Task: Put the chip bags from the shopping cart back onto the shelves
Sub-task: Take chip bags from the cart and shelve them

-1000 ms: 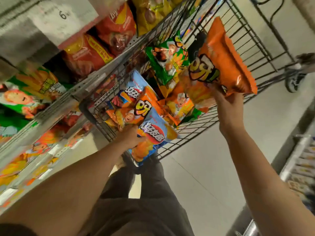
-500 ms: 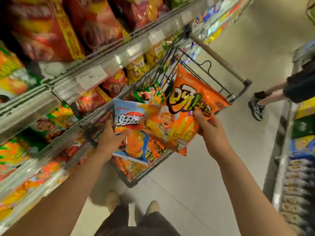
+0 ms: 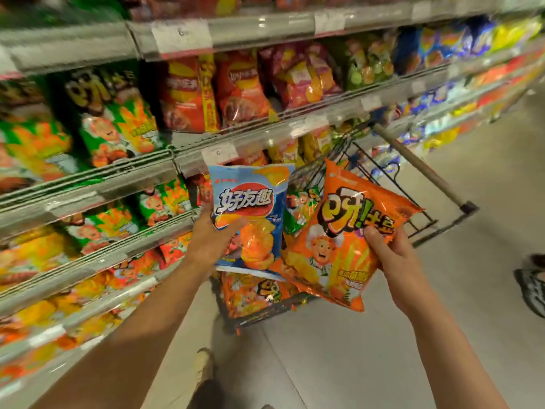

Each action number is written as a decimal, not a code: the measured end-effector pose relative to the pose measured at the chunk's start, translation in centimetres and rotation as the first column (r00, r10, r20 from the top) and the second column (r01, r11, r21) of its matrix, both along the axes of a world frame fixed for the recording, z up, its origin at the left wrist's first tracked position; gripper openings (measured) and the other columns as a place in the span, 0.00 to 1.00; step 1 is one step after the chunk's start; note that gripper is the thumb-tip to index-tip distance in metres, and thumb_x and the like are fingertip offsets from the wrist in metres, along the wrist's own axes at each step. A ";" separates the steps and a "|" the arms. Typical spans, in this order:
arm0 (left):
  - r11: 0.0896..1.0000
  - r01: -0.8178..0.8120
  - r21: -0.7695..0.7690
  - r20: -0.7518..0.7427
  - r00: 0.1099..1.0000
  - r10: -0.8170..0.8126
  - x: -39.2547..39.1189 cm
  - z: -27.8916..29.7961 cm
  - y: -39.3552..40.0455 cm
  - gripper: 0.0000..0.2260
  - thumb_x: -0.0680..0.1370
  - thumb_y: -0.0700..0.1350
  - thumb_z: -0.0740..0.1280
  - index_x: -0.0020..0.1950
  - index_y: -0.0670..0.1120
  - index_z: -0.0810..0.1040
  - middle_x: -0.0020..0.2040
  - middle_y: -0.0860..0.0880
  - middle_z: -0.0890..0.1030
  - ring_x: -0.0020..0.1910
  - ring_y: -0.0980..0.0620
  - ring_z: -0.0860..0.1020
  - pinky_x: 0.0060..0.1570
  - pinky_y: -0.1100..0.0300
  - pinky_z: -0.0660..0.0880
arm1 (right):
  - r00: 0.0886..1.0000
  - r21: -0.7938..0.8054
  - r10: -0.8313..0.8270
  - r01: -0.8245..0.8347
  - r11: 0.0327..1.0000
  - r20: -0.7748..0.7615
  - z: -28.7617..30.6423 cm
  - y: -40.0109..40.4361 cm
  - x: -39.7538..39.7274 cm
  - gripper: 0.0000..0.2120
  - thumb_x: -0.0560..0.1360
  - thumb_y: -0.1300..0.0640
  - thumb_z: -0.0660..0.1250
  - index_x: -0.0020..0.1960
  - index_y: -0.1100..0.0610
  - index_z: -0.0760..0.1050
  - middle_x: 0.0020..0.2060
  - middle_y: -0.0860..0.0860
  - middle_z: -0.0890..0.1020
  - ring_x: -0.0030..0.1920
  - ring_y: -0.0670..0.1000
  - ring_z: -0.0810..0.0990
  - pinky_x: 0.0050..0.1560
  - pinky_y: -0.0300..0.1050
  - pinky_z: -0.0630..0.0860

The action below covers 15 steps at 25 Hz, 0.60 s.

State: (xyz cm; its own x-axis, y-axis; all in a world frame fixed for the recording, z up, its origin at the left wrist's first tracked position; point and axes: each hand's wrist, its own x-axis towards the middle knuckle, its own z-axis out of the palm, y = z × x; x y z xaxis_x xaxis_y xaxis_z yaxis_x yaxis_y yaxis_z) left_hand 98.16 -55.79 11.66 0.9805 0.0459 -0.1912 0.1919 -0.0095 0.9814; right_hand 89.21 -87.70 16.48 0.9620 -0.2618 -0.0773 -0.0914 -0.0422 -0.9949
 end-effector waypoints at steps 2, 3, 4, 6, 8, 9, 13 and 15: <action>0.997 -0.056 -0.056 -0.002 0.998 0.056 -1.8 1.6 0.5 0.18 0.75 0.43 0.76 0.61 0.50 0.72 0.30 0.51 0.80 0.24 0.47 0.75 0.27 0.50 0.78 | 0.999 0.004 0.051 -0.051 0.999 0.002 -0.1 0.0 -0.4 0.20 0.74 0.42 0.72 0.64 0.36 0.74 0.59 0.44 0.85 0.57 0.49 0.85 0.53 0.49 0.83; 0.994 -0.087 -0.071 0.004 0.996 0.087 -2.6 2.3 1.1 0.19 0.74 0.43 0.77 0.60 0.50 0.73 0.32 0.50 0.80 0.25 0.46 0.74 0.30 0.47 0.78 | 0.997 0.004 0.072 -0.072 0.997 0.001 0.0 0.2 -0.4 0.18 0.74 0.42 0.72 0.63 0.34 0.74 0.59 0.44 0.85 0.57 0.48 0.86 0.55 0.52 0.83; 0.992 -0.110 -0.061 0.019 0.994 0.112 -3.4 3.2 1.8 0.19 0.73 0.44 0.78 0.59 0.52 0.74 0.35 0.50 0.82 0.29 0.45 0.76 0.33 0.42 0.79 | 0.996 0.001 0.094 -0.094 0.996 0.001 0.2 0.7 -0.2 0.18 0.74 0.40 0.72 0.62 0.33 0.74 0.58 0.43 0.85 0.57 0.48 0.85 0.57 0.55 0.82; 0.992 -0.126 -0.019 0.037 0.991 0.127 -5.0 4.9 3.5 0.21 0.71 0.49 0.80 0.60 0.55 0.76 0.46 0.52 0.86 0.39 0.43 0.83 0.39 0.43 0.82 | 0.987 -0.005 0.161 -0.161 0.987 0.011 0.8 2.2 0.4 0.21 0.72 0.36 0.73 0.64 0.33 0.74 0.59 0.43 0.85 0.57 0.48 0.85 0.59 0.58 0.81; 0.994 -0.109 -0.008 0.039 0.993 0.109 -6.7 6.4 5.4 0.24 0.66 0.54 0.80 0.59 0.52 0.80 0.47 0.51 0.87 0.41 0.45 0.85 0.37 0.50 0.82 | 0.972 -0.007 0.232 -0.232 0.973 0.035 1.6 4.2 1.0 0.24 0.70 0.33 0.72 0.65 0.33 0.73 0.59 0.43 0.84 0.59 0.49 0.85 0.61 0.59 0.79; 0.994 -0.107 -0.002 0.039 0.994 0.107 -7.5 7.2 6.5 0.24 0.65 0.55 0.80 0.58 0.51 0.82 0.45 0.49 0.87 0.40 0.47 0.86 0.36 0.53 0.82 | 0.964 -0.002 0.260 -0.260 0.965 0.049 2.2 5.4 1.3 0.25 0.70 0.31 0.71 0.64 0.32 0.73 0.60 0.43 0.84 0.59 0.49 0.85 0.61 0.58 0.79; 0.991 -0.131 0.006 0.104 0.986 0.130 -10.7 9.9 11.4 0.17 0.67 0.55 0.80 0.53 0.53 0.84 0.43 0.47 0.87 0.40 0.48 0.86 0.35 0.57 0.81 | 0.933 0.030 0.346 -0.351 0.936 0.102 4.2 10.6 2.0 0.30 0.67 0.29 0.72 0.67 0.34 0.72 0.58 0.41 0.84 0.56 0.47 0.85 0.48 0.45 0.84; 0.985 -0.173 0.008 0.137 0.976 0.170 -12.4 11.2 14.4 0.16 0.69 0.53 0.79 0.54 0.55 0.82 0.42 0.50 0.86 0.38 0.48 0.85 0.35 0.55 0.81 | 0.914 0.013 0.387 -0.391 0.920 0.122 5.6 13.8 1.8 0.25 0.71 0.33 0.71 0.67 0.33 0.72 0.57 0.39 0.84 0.55 0.45 0.85 0.42 0.39 0.83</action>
State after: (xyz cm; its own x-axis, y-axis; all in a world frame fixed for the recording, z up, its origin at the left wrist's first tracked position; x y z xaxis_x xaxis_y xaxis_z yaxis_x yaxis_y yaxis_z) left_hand 85.74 -41.44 22.82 0.9744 0.2182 -0.0548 0.0578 -0.0074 0.9983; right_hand 91.02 -73.88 22.12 0.9900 0.1360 0.0374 0.0398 -0.0151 -0.9991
